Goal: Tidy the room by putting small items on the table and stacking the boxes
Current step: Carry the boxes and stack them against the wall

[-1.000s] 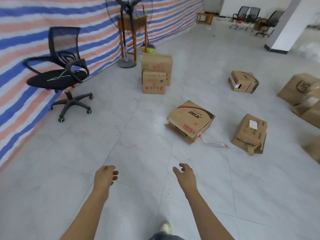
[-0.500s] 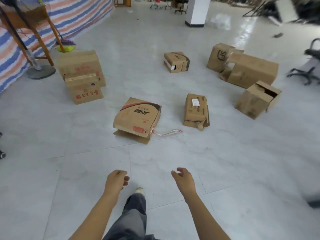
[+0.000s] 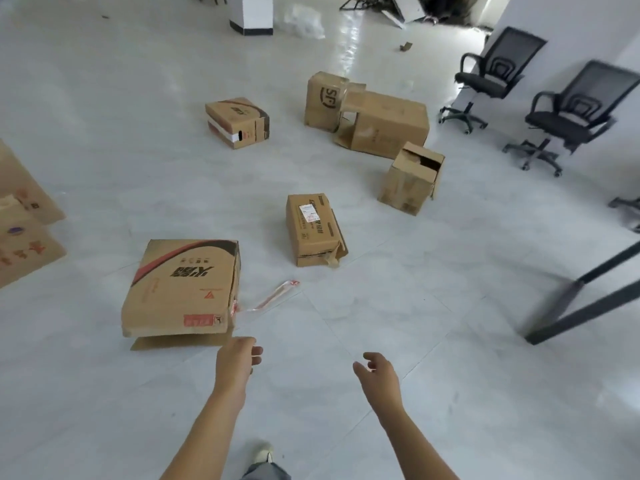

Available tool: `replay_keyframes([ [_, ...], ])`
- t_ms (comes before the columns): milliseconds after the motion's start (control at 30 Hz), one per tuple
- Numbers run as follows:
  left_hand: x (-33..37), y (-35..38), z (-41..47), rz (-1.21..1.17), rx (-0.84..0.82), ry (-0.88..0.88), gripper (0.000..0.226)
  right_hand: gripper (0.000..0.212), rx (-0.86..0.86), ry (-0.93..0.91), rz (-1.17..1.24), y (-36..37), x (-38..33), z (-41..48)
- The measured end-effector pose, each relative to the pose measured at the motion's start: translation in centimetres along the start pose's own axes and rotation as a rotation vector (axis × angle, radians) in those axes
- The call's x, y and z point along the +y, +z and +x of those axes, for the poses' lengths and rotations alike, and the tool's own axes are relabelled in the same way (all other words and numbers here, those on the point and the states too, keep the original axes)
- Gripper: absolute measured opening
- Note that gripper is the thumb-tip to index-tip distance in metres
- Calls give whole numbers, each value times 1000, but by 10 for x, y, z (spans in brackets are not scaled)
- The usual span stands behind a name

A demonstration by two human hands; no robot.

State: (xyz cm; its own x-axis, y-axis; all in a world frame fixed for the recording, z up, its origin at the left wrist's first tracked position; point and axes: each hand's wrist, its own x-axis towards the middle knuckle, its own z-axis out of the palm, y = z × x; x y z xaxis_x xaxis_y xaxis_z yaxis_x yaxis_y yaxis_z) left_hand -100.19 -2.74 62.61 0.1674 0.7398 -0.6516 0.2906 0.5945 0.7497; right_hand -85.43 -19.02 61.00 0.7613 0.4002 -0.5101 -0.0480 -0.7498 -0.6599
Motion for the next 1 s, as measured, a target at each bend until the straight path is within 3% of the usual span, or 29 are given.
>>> replay_keyframes([
  [200,18,59,38,129,-165,-111,12,40,85,100,-24,-17,-2,22],
  [400,52,154,63,319,-349,-77,11,41,178,236,62,-56,7,85],
  [800,150,350,116,357,-285,48,12,39,269,123,224,-211,-66,301],
  [1000,163,392,153,396,-174,-38,12,41,45,166,119,-205,-64,356],
])
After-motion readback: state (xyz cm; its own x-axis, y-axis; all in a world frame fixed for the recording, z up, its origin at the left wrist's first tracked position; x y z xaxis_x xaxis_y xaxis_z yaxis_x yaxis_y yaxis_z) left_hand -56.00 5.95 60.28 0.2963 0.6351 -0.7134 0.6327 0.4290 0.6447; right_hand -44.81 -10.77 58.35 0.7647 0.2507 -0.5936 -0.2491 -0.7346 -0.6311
